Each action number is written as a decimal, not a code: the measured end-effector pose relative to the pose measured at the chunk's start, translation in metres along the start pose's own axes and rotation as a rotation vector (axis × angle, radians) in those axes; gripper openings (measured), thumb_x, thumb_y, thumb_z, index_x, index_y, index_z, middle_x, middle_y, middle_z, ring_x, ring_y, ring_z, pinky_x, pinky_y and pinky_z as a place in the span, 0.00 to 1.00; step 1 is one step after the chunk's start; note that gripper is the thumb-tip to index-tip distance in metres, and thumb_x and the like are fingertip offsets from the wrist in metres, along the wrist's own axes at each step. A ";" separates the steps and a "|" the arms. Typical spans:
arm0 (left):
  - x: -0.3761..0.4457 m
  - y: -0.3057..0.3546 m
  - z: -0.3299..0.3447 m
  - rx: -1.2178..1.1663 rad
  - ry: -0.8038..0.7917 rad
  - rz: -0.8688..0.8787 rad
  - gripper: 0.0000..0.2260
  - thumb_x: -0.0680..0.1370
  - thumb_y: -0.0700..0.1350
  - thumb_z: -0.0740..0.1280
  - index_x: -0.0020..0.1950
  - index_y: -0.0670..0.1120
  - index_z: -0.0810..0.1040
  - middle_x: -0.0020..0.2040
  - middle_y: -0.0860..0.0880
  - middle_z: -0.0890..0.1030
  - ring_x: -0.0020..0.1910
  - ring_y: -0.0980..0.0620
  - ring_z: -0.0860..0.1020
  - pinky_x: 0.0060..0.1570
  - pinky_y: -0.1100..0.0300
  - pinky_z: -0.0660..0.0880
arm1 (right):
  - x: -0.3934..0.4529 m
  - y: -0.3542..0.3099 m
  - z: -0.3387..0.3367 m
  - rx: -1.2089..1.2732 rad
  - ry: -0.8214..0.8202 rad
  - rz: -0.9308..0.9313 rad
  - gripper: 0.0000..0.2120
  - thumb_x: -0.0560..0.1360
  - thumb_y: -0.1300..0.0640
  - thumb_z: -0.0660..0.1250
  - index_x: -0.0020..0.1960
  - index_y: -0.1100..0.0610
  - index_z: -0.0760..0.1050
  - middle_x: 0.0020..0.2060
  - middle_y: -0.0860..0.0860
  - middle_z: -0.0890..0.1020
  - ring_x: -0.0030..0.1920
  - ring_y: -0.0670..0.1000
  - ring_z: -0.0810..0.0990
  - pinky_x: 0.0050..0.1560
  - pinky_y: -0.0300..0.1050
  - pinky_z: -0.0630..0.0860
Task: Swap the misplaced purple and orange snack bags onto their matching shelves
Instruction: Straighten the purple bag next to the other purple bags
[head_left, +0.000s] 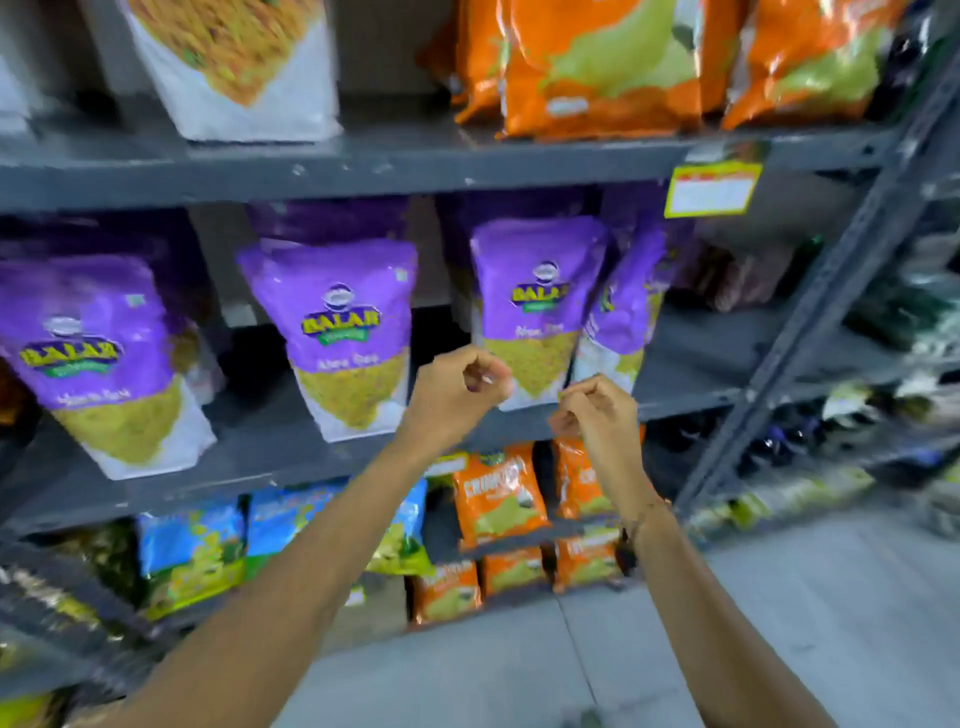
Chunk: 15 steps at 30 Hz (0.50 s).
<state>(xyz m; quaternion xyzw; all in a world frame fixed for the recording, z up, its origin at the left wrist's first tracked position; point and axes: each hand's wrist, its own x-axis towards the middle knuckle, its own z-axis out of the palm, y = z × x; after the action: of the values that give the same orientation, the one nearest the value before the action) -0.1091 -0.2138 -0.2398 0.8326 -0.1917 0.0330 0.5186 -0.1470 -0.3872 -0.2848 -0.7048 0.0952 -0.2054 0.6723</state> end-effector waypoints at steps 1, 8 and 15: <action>0.003 -0.008 0.022 0.016 -0.020 -0.037 0.10 0.69 0.40 0.74 0.38 0.54 0.78 0.37 0.52 0.81 0.30 0.68 0.75 0.38 0.71 0.72 | 0.010 0.014 -0.019 -0.004 0.003 0.067 0.11 0.72 0.69 0.61 0.34 0.59 0.72 0.20 0.49 0.79 0.24 0.45 0.78 0.27 0.36 0.76; 0.042 -0.030 0.169 0.183 -0.048 -0.300 0.21 0.72 0.41 0.71 0.62 0.37 0.71 0.60 0.38 0.78 0.57 0.40 0.78 0.57 0.49 0.72 | 0.110 0.100 -0.126 -0.056 -0.022 0.381 0.03 0.75 0.63 0.64 0.47 0.61 0.76 0.35 0.62 0.81 0.32 0.55 0.81 0.39 0.48 0.79; 0.080 -0.015 0.255 0.087 0.222 -0.307 0.36 0.70 0.43 0.74 0.68 0.30 0.58 0.67 0.32 0.64 0.68 0.37 0.63 0.66 0.47 0.63 | 0.209 0.123 -0.176 -0.224 -0.168 0.258 0.11 0.75 0.68 0.63 0.57 0.68 0.72 0.45 0.59 0.78 0.40 0.52 0.78 0.41 0.44 0.77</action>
<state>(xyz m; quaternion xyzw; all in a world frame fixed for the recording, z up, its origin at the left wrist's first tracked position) -0.0665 -0.4540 -0.3497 0.8649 -0.0022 0.0535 0.4990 -0.0152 -0.6422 -0.3707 -0.7719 0.1507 -0.0459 0.6159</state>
